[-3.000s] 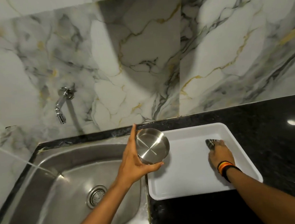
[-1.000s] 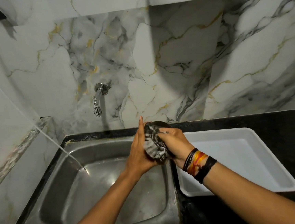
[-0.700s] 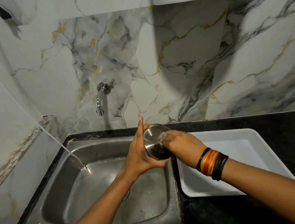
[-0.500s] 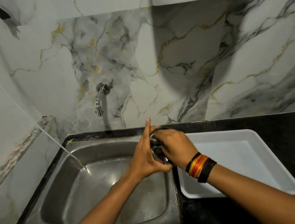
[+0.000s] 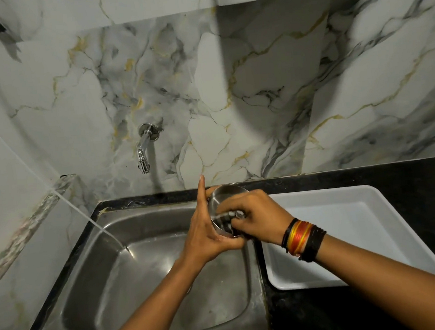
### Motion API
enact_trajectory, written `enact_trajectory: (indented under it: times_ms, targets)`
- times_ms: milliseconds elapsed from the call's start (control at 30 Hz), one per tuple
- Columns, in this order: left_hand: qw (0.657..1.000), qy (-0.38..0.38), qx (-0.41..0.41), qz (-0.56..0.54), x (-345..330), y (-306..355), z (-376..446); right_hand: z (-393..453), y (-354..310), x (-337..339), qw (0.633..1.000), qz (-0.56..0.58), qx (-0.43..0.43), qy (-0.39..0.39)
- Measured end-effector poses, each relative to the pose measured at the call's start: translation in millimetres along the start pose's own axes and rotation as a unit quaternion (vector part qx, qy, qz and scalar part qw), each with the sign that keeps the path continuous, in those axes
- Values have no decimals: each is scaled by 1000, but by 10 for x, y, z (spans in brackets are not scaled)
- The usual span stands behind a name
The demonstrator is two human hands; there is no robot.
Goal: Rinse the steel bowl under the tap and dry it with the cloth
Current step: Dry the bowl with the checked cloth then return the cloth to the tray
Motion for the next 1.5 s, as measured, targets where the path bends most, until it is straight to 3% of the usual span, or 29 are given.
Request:
enact_trajectory:
  times_ms: [67, 167, 333, 467, 567, 600, 700, 767, 867, 967, 1067, 1133, 1167, 1200, 1233, 1267, 1300, 1333, 1400, 1500]
  targets:
    - [1000, 10, -4, -3, -9, 68, 5, 2, -33, 99, 988, -92, 89, 82]
    - [999, 18, -28, 19, -5, 171, 36, -26, -39, 23, 942, -262, 193, 78]
    - [997, 24, -43, 63, 13, 84, 70, -55, 96, -76, 927, -358, 11, -109]
    - [994, -16, -53, 94, -143, 40, 63, -119, 66, -106, 944, -230, -150, -184]
    - [997, -19, -36, 70, -182, -32, 36, -113, 222, -58, 959, 29, -258, -117]
    - [998, -8, -24, 54, -154, -62, 41, -113, 265, -32, 946, 142, -283, -69]
    - [999, 33, -2, 5, 11, -98, 101, -162, 429, 91, 841, 419, -326, 107]
    - [999, 50, 1, -12, 126, -89, 118, -245, 601, 288, 800, 461, -312, 224]
    - [997, 61, 15, -33, 219, -143, 76, -428, 866, 451, 781, 428, -317, 328]
    - [997, 60, 24, -50, 200, -176, 61, -530, 909, 23, 738, 487, -356, 304]
    - [991, 72, 38, -106, 127, -149, 51, -541, 775, -348, 724, 521, -354, 282]
    - [962, 113, 90, -233, 120, -105, 10, -531, 725, -403, 712, 527, -352, 301]
    - [927, 154, 130, -317, 135, -108, -3, -522, 718, -405, 712, 525, -349, 308]
    - [868, 198, 175, -421, 147, -156, -6, -506, 703, -402, 716, 521, -347, 310]
    - [785, 228, 219, -532, 118, -225, 5, -484, 688, -398, 719, 518, -344, 310]
    - [703, 248, 252, -618, 82, -261, 12, -464, 682, -391, 723, 516, -341, 309]
    - [643, 262, 271, -666, 54, -291, 25, -446, 675, -390, 724, 517, -339, 305]
    - [622, 271, 287, -676, 34, -290, 34, -434, 669, -390, 723, 522, -337, 302]
    - [617, 260, 306, -677, -23, -209, 56, -398, 649, -367, 721, 531, -331, 298]
    - [582, 230, 294, -722, -136, -72, 104, -358, 627, -315, 733, 521, -322, 295]
Point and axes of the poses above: each hand's wrist, its own z-axis towards the middle knuckle, its own x-axis out of the back of the hand, y = z × x, the point moved 6 cm from there along z, towards the middle knuckle, and after that the axes turned 1 degree about x, right-handed, at the moved point
